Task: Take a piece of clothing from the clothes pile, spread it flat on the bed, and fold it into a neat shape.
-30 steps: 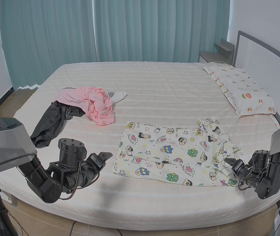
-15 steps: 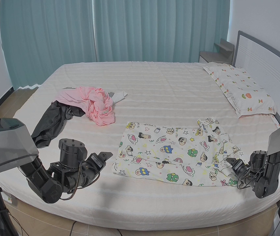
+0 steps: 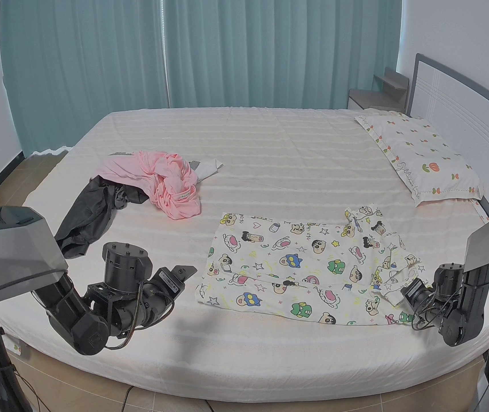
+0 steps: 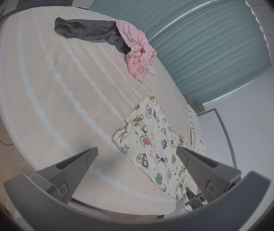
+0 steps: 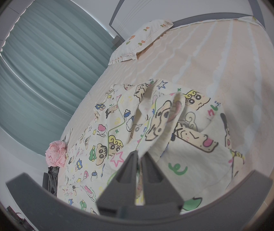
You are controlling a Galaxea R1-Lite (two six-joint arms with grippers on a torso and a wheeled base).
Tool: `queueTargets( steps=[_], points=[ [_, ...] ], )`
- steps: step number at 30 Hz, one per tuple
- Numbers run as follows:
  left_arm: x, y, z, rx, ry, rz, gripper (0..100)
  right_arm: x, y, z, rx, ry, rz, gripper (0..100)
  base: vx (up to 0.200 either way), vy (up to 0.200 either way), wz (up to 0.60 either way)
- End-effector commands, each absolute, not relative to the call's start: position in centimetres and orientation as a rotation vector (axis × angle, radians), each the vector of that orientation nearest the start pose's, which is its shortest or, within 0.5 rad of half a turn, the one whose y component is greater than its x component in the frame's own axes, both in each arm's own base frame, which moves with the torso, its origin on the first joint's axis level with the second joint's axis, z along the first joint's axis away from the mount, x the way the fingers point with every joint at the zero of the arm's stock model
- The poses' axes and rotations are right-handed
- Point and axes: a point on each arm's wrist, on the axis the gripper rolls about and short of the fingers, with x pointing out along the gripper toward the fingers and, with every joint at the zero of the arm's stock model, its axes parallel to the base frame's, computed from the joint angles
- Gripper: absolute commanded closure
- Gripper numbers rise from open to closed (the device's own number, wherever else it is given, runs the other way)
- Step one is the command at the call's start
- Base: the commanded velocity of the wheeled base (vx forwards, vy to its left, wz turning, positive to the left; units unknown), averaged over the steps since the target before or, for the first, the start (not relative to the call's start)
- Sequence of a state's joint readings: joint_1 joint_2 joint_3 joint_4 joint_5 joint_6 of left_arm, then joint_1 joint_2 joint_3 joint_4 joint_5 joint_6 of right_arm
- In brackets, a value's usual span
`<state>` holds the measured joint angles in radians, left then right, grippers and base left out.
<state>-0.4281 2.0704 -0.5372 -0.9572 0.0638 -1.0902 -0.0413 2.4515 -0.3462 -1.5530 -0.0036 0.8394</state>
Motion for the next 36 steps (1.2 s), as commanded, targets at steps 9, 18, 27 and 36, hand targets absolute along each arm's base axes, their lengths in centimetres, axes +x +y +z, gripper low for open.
queueTargets(
  steps=[9, 18, 27, 36],
  points=[
    [28.4, -12.8, 3.0, -0.902, 0.702, -0.001, 0, 27.8, 0.0, -2.8, 0.818, 0.486, -0.24, 100, 0.0, 0.0, 0.0],
    [28.4, -12.9, 2.9, -0.9, 0.706, 0.0, 0, 26.4, 3.2, -0.2, 0.792, 0.455, -0.161, 100, 0.0, 0.0, 0.0],
    [28.4, -12.9, 2.9, -0.899, 0.706, -0.001, 0, 26.2, 4.6, 0.6, 0.76, 0.407, -0.175, 100, 0.0, 0.0, 0.0],
    [28.4, -12.9, 2.9, -0.899, 0.706, -0.001, 0, 25.9, 5.7, 1.9, 0.757, 0.373, -0.128, 100, 0.0, 0.0, 0.0]
  ],
)
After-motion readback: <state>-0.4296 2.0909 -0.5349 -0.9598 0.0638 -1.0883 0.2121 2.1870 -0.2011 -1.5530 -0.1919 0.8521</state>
